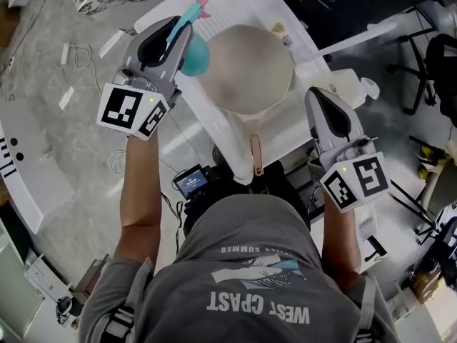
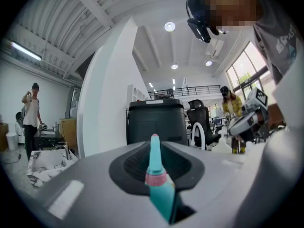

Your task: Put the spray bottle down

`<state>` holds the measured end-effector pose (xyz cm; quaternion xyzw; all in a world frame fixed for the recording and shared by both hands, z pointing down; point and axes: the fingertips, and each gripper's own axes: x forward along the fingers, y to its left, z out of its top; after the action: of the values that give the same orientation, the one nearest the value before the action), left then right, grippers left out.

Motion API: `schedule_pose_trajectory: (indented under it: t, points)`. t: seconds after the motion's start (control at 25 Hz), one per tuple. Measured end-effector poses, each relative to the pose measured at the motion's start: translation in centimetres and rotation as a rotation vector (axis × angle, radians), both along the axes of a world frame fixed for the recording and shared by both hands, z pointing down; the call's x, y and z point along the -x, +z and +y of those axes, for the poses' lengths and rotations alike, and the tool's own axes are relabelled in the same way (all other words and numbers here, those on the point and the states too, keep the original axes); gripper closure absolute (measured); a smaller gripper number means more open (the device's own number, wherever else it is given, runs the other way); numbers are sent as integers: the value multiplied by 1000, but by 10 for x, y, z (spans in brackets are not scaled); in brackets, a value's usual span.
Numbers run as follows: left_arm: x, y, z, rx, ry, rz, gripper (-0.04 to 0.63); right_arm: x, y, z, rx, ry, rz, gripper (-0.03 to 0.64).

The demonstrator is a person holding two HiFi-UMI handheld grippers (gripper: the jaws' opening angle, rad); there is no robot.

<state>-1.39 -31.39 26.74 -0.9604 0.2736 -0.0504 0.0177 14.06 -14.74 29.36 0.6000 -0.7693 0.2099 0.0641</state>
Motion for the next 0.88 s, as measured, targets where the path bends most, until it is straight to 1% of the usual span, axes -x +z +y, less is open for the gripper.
schedule_pose_trajectory:
  t: [0.48, 0.88]
  points:
    - [-56, 29, -24, -22, 9, -18, 532, -29, 24, 11, 36, 6, -36, 615]
    - [-101, 54, -48, -64, 35, -25, 532, -32, 43, 14, 69, -30, -80, 615]
